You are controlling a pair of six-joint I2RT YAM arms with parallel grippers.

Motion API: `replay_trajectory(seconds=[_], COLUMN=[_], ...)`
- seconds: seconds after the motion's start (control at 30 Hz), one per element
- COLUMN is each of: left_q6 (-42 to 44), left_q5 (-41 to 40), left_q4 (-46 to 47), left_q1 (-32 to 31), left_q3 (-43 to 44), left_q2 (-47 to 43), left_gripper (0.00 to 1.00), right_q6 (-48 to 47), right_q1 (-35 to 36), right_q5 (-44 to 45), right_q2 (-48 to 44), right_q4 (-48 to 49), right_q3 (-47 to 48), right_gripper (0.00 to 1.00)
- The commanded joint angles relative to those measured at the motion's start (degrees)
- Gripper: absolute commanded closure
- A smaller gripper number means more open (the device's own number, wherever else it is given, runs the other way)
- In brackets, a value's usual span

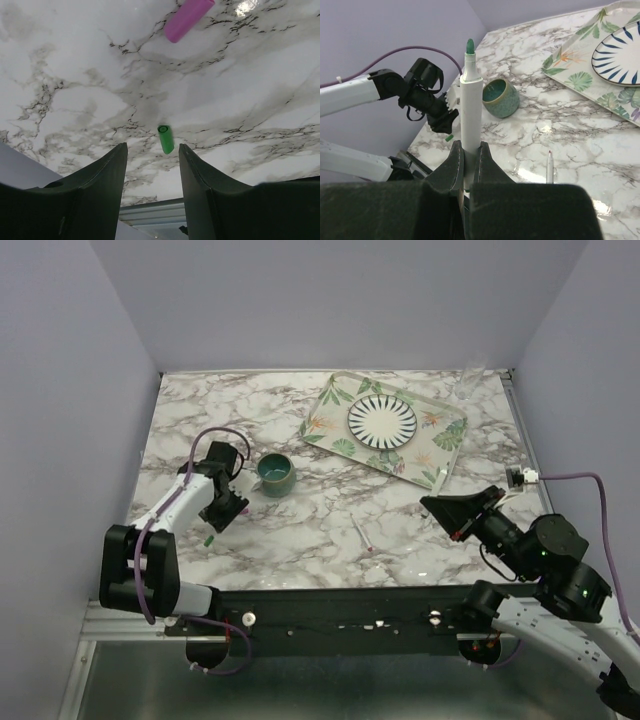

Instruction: Insert the pens into the pen caps

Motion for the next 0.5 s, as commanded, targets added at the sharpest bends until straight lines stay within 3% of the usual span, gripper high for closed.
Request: replay_trajectory(seconds=[0.0,0.3,0.47], left_q6=[1.6,0.1,0.5], left_q5=[3.0,-3.9,-3.3], left_q4=[-0.3,2.4,5.2], left_q1=[0.0,0.6,1.4], left_q3=[-1.8,-5.8,-7.7], left_q2=[1.3,1.4,1.9], left_gripper=[0.46,0.44,0.43], right_q6=[-1.0,-1.9,-2.0], right_q1=[0.0,0.1,0.0], right_q5=[-0.5,-0.1,-0.2], right_q2=[0.1,-0.7,-3.4], right_q4=[-1.0,-1.7,-1.5], right_q3=[0.7,2.1,2.8], right_gripper=[0.99,0.99,0.99])
